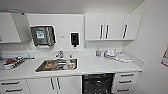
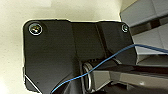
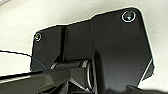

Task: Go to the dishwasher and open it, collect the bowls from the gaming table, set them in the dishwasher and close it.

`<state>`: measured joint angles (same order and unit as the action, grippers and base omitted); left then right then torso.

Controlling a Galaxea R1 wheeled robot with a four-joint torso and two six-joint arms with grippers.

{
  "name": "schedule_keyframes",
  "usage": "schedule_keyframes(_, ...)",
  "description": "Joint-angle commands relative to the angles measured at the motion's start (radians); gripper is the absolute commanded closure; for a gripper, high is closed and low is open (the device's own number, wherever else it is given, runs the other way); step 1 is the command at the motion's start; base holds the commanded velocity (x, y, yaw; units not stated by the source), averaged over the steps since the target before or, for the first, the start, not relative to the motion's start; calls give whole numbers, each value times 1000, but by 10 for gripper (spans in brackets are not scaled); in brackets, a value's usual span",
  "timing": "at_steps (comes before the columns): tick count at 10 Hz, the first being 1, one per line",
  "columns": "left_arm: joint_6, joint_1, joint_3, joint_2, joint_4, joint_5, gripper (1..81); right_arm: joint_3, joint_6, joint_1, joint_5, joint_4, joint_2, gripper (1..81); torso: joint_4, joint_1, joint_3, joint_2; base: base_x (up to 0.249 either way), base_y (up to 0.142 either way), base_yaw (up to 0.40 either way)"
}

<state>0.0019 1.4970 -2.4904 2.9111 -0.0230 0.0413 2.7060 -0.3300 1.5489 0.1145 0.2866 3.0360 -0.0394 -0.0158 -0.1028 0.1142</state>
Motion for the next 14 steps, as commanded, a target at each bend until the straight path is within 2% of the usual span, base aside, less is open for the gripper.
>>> schedule_keyframes(1, 6, -50, 5, -13, -12, -52, 10, 0, 0, -45, -39, -12, 0, 10, 0, 0, 0, 0, 0, 0, 0)
schedule_keyframes(6, 6, -50, 5, -19, -12, -44, 10, 1, 6, -45, -39, -12, 0, 10, 0, 0, 0, 0, 0, 0, 101)
schedule_keyframes(14, 7, -47, 5, -25, -15, -40, 10, 7, -1, -45, -39, -14, -3, 10, 0, 1, 0, 0, 0, 0, 313)
